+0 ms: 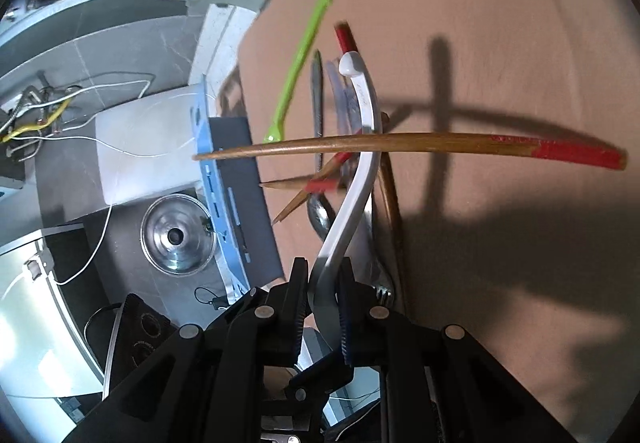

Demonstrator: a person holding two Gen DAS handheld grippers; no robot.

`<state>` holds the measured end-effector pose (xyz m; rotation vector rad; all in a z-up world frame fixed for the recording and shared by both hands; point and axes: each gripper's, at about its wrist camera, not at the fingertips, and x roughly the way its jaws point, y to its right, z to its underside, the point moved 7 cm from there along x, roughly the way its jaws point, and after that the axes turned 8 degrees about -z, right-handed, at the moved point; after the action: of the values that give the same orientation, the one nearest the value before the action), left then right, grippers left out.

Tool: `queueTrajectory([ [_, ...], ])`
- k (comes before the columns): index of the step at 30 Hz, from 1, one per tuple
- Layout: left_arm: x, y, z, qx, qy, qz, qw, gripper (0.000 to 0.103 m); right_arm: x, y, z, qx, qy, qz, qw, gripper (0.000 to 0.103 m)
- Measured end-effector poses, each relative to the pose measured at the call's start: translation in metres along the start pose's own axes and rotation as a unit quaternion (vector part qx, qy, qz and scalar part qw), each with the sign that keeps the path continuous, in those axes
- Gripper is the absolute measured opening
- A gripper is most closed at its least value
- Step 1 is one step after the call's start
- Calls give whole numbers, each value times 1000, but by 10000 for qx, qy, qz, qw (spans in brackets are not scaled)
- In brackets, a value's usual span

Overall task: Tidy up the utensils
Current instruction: 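Close the left gripper on the second white spoon bowl while the right gripper grips its handle, then lift the second white spoon with both grippers and lower it beside the first in the basket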

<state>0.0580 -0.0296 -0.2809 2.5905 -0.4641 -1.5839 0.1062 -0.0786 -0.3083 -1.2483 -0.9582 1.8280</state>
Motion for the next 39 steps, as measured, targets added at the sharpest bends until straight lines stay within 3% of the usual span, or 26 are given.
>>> queueTrajectory([
  [4, -10, 6, -13, 60, 143, 31, 9999, 38, -8, -14, -1, -121, 12, -142, 9998, 12],
  [12, -30, 9, -1, 210, 200, -241, 9993, 38, 16, -30, 1, -274, -268, -249, 9990, 10],
  [39, -119, -118, 50, -814, 769, -1134, 9872, 38, 154, -132, 16, -943, -1091, -229, 9893, 10],
])
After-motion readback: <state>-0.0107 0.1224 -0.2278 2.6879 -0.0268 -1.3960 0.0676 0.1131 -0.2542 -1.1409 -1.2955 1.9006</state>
